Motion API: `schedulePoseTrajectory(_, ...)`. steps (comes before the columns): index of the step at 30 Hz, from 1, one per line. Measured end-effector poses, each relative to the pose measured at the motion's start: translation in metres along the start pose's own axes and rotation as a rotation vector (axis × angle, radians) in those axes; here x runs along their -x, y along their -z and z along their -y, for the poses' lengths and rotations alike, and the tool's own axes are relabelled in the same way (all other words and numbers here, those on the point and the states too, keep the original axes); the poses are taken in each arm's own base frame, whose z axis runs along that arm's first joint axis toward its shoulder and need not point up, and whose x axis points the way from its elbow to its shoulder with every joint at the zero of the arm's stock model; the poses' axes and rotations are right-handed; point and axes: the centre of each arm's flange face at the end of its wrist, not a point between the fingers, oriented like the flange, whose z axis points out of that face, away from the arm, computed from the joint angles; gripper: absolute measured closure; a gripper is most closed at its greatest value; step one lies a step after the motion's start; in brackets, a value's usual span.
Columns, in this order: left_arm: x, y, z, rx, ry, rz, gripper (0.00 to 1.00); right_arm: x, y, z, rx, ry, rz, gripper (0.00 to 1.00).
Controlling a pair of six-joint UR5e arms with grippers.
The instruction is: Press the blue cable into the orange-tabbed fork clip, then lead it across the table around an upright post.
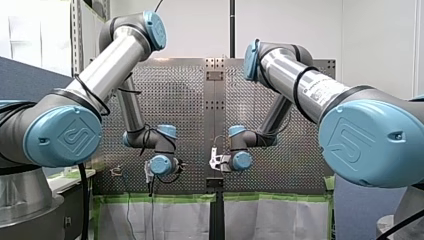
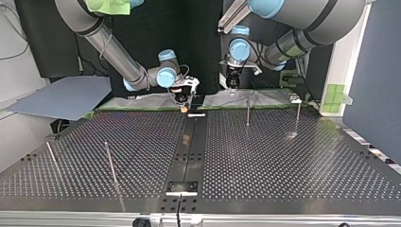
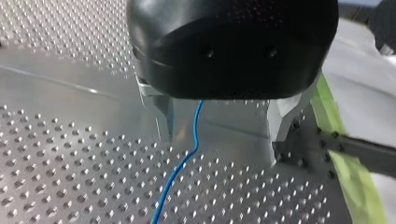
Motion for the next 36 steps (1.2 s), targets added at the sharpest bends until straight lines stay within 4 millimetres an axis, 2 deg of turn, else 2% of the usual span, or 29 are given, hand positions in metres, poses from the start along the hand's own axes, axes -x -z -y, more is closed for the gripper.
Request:
schedulePoseTrajectory(28, 0.031, -0.038, 0.004, 0.147, -0.200, 0.039, 0.00, 0.001, 0.000, 0.003, -0.004, 0.002, -0.002, 1.00)
schedulePoseTrajectory(31, 0.026, -0.038, 0.003, 0.152, -0.218, 0.028, 0.00, 0.001, 0.000, 0.003, -0.004, 0.002, -0.002, 1.00)
schedulePoseTrajectory(36, 0.006, -0.043, 0.001, 0.152, -0.237, -0.006, 0.00, 0.001, 0.000, 0.003, -0.004, 0.002, -0.001, 1.00)
